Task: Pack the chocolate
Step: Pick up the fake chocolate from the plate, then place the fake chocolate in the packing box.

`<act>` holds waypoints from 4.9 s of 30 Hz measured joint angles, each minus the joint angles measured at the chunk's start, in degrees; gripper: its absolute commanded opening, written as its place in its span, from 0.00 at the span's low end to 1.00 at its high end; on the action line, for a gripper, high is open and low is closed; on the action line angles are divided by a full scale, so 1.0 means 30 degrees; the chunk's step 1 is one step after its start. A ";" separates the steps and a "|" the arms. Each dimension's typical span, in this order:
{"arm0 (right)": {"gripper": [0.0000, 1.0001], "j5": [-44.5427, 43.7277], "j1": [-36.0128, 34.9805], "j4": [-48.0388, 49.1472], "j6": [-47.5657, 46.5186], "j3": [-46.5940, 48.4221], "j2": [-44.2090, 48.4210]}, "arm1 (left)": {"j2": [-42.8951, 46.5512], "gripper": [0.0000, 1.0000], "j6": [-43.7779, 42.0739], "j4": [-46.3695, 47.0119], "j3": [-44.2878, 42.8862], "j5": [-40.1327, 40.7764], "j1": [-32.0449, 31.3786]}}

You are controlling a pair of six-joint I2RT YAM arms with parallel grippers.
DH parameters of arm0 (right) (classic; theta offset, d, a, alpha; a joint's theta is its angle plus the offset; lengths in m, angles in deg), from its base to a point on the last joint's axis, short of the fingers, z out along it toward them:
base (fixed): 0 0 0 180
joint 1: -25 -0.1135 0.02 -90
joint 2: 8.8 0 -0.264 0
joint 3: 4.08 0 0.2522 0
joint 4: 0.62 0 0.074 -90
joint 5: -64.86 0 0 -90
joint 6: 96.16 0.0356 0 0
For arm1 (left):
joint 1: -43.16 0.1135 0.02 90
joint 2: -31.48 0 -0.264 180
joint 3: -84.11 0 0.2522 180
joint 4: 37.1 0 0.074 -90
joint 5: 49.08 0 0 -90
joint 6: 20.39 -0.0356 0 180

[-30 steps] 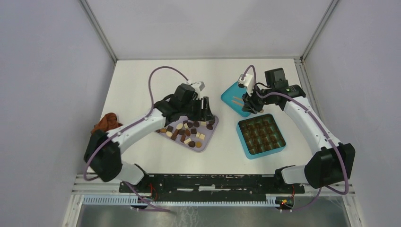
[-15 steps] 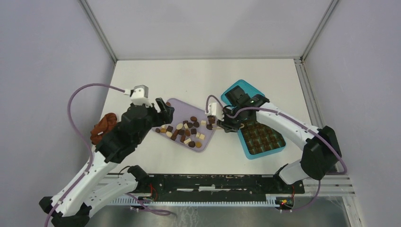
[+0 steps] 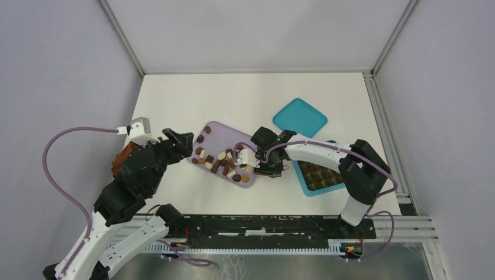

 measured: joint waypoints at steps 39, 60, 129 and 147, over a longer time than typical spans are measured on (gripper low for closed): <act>0.48 -0.0393 -0.0153 -0.0430 0.1749 0.3351 -0.3657 | 0.0335 0.83 0.0379 -0.0299 0.0197 0.0270 0.0000; 0.14 -0.0306 0.0007 -0.0612 0.2076 0.3330 -0.3366 | 0.0051 0.83 0.0379 0.0197 0.0350 0.0117 0.0000; 0.41 0.3366 1.5613 -0.2871 -0.2900 -0.4146 0.5836 | -0.4007 0.90 0.1982 0.6550 0.3322 -0.3242 0.0000; 0.40 0.7206 1.1832 -0.2419 -0.2535 -0.2863 0.7388 | -0.3942 0.89 0.1974 0.6506 0.3286 -0.3249 0.0000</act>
